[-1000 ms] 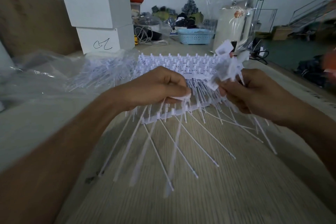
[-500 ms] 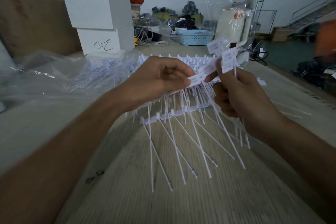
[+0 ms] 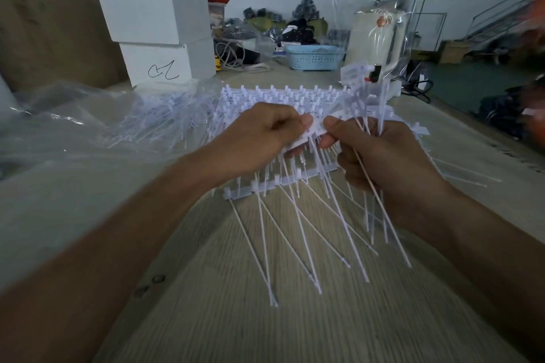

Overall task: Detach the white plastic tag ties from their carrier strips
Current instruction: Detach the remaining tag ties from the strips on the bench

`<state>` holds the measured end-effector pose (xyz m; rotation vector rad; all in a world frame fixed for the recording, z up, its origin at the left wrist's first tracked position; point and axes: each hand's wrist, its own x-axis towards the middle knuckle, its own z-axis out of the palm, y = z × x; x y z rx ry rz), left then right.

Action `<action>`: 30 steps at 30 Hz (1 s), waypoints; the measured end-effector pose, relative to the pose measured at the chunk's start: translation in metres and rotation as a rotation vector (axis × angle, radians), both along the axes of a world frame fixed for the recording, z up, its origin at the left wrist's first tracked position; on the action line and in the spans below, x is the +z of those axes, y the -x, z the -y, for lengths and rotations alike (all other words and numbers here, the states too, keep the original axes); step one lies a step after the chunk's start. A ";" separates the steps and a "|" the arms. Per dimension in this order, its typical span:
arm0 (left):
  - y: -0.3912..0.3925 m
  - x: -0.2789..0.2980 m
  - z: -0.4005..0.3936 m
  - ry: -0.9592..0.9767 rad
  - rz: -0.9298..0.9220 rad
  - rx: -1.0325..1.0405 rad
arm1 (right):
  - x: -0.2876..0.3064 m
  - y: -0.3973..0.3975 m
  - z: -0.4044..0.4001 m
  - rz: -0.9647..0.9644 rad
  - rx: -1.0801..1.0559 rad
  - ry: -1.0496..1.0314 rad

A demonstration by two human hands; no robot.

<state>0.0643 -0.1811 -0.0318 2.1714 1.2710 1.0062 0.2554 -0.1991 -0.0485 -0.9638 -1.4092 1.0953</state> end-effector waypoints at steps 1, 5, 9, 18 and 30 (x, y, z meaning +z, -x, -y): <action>-0.001 0.000 0.002 0.026 0.033 -0.026 | 0.000 0.001 0.000 -0.004 -0.016 -0.024; -0.007 -0.001 0.004 0.112 0.254 -0.065 | 0.002 0.000 0.001 0.102 -0.087 -0.244; -0.005 -0.002 0.001 0.269 0.447 -0.155 | 0.006 -0.002 0.007 0.188 -0.025 -0.440; 0.002 0.002 0.000 0.343 0.308 -0.264 | 0.012 -0.015 0.007 0.507 0.011 -0.566; 0.014 0.005 0.003 0.244 0.244 -0.345 | 0.030 -0.046 -0.011 0.156 -0.022 -0.191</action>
